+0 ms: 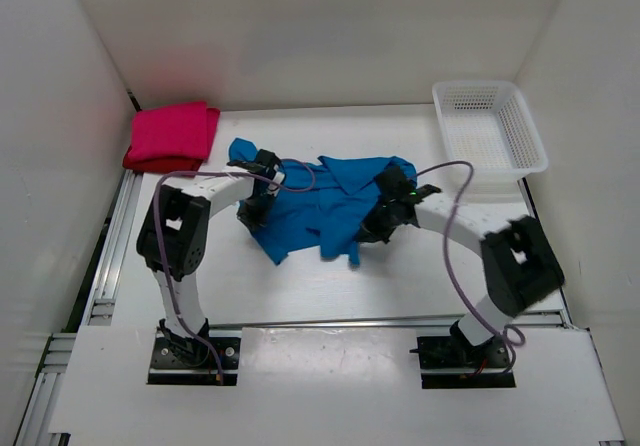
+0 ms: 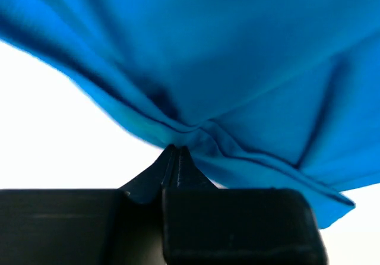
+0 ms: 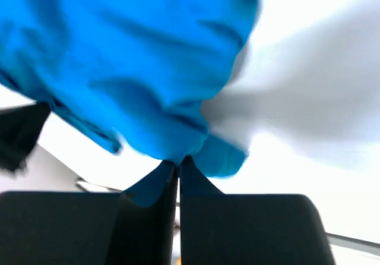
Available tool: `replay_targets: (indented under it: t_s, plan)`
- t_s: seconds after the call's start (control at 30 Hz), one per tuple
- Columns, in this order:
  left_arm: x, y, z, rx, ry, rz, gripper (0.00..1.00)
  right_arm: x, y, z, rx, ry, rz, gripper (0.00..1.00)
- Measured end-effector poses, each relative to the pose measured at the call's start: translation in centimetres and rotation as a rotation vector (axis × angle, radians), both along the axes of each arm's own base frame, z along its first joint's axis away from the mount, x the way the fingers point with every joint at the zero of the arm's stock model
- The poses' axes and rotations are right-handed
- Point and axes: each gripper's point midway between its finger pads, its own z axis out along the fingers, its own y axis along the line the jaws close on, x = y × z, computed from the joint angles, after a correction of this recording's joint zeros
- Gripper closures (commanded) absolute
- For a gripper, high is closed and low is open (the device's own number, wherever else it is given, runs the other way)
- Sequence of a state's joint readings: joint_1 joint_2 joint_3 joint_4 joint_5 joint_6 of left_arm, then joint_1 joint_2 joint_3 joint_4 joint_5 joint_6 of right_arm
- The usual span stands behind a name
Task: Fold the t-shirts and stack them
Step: Flatten out the tshirt
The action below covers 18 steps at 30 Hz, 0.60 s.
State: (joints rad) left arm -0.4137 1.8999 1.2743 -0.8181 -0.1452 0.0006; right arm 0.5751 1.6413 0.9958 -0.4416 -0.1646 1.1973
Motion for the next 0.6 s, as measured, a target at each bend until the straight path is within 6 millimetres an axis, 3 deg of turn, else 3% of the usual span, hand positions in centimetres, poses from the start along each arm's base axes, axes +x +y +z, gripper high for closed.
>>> replay_targets:
  t_s: [0.1,0.17,0.2,0.23,0.37,0.47,0.6]
  plan:
    - [-0.3,2.4,0.6,0.020,-0.019,0.054,0.90,-1.1,-4.3,2.3,-0.059,-0.110,0.053,1.00]
    - [-0.3,4.0,1.5,0.046,-0.053,0.088,0.90,-2.2,-6.7,2.9,-0.107,-0.143,0.095,1.00]
    - [-0.3,4.8,2.2,0.068,-0.079,0.102,0.84,-2.9,-8.1,2.8,-0.139,-0.144,0.122,1.00]
    - [-0.3,5.5,2.8,0.086,-0.102,0.113,0.63,-3.5,-9.2,2.6,-0.169,-0.135,0.143,1.00]
    - [-0.4,7.0,5.3,0.134,-0.188,0.138,0.24,-6.6,-12.5,0.8,-0.254,-0.055,0.238,1.00]
    - [-0.7,6.1,7.9,0.105,-0.273,0.113,0.20,-8.7,-13.2,0.1,-0.264,0.004,0.303,1.00]
    - [-3.7,1.9,9.7,0.037,-0.344,-0.040,0.20,-9.1,-13.3,0.1,-0.262,0.009,0.328,1.00]
